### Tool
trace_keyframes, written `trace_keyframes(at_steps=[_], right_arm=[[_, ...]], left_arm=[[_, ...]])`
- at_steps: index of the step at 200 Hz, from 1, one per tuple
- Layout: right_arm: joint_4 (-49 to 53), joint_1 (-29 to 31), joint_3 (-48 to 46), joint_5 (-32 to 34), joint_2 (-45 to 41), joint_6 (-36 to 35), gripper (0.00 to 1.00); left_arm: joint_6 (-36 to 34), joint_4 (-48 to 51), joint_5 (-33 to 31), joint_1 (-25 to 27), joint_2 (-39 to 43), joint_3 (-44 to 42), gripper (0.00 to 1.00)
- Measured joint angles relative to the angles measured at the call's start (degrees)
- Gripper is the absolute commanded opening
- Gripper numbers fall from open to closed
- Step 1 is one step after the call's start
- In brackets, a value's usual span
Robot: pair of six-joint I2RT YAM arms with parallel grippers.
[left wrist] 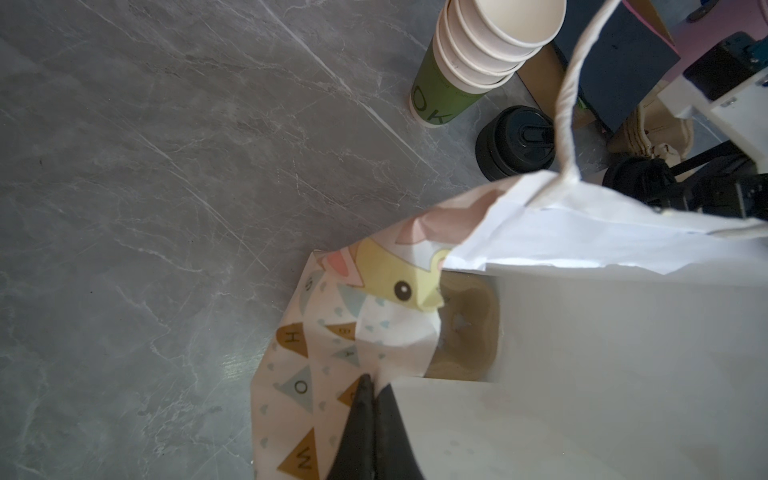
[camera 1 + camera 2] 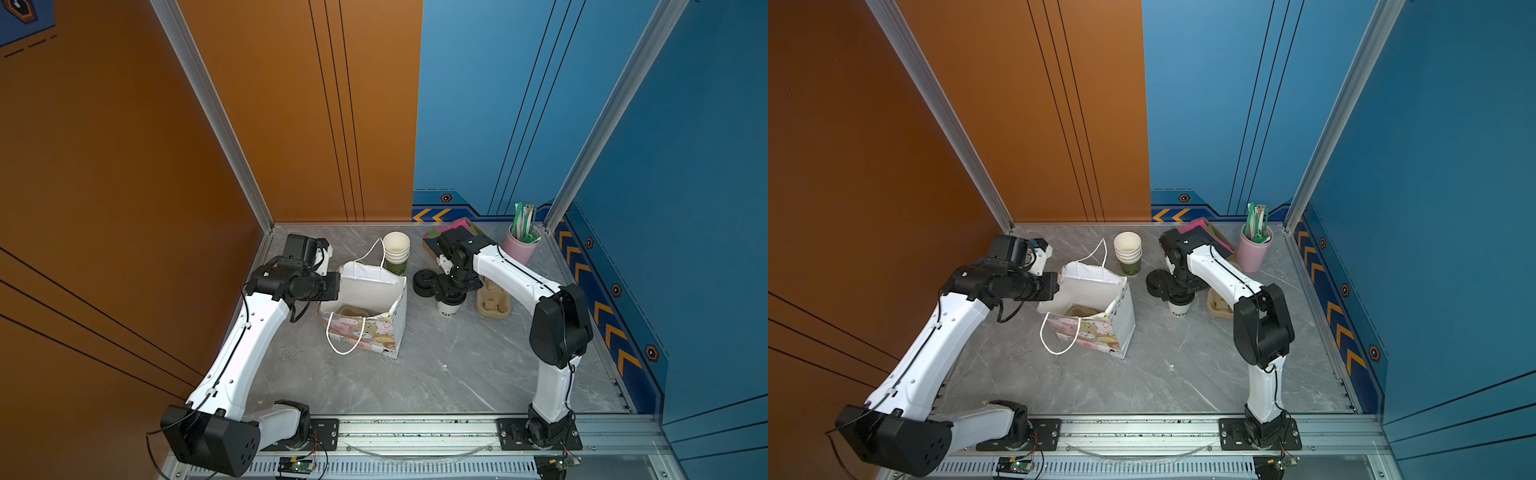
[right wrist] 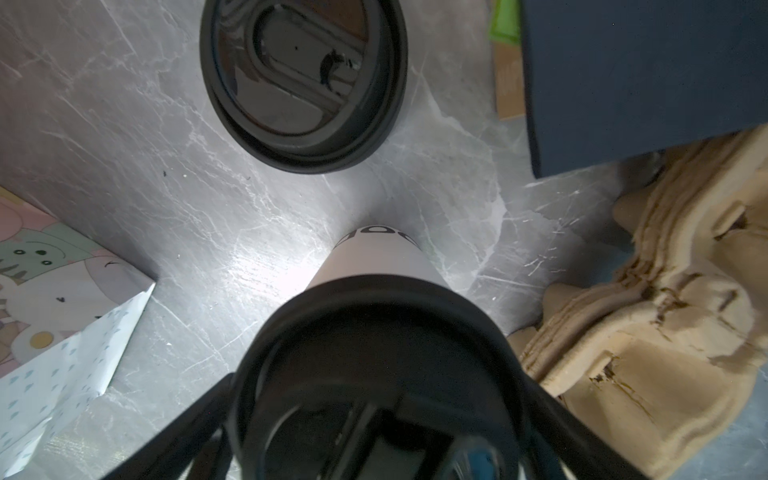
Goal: Pack the takeout coffee
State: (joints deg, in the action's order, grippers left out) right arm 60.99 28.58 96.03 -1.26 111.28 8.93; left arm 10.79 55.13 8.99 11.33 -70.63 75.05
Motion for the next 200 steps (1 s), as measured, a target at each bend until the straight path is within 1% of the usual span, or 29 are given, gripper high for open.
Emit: trace_keyframes(at_steps=[46, 78, 88, 114, 152, 182, 200], right_arm=[[0.0, 0.3, -0.1, 0.0, 1.2, -0.2, 0.99], [0.0, 0.4, -0.1, 0.0, 1.3, -0.2, 1.00], [0.0, 0.4, -0.1, 0.0, 1.4, -0.2, 0.99], [0.0, 0.4, -0.1, 0.0, 1.7, -0.2, 0.96], [0.0, 0.4, -0.1, 0.0, 1.7, -0.2, 0.93], [0.0, 0.4, -0.1, 0.0, 1.7, -0.2, 0.91], [0.0, 0.4, -0.1, 0.0, 1.7, -0.2, 0.90]], left_arm=[[0.0, 0.0, 0.0, 0.1, 0.0, 0.1, 0.00], [0.0, 0.0, 0.0, 0.2, 0.0, 0.2, 0.05], [0.0, 0.0, 0.0, 0.3, 0.0, 0.2, 0.07], [0.1, 0.0, 0.0, 0.3, 0.0, 0.4, 0.16], [-0.2, 0.0, -0.3, 0.4, 0.0, 0.5, 0.34], [-0.1, 0.0, -0.7, 0.4, 0.0, 0.8, 0.43], [-0.2, 0.0, -1.1, 0.4, 0.0, 1.2, 0.46]])
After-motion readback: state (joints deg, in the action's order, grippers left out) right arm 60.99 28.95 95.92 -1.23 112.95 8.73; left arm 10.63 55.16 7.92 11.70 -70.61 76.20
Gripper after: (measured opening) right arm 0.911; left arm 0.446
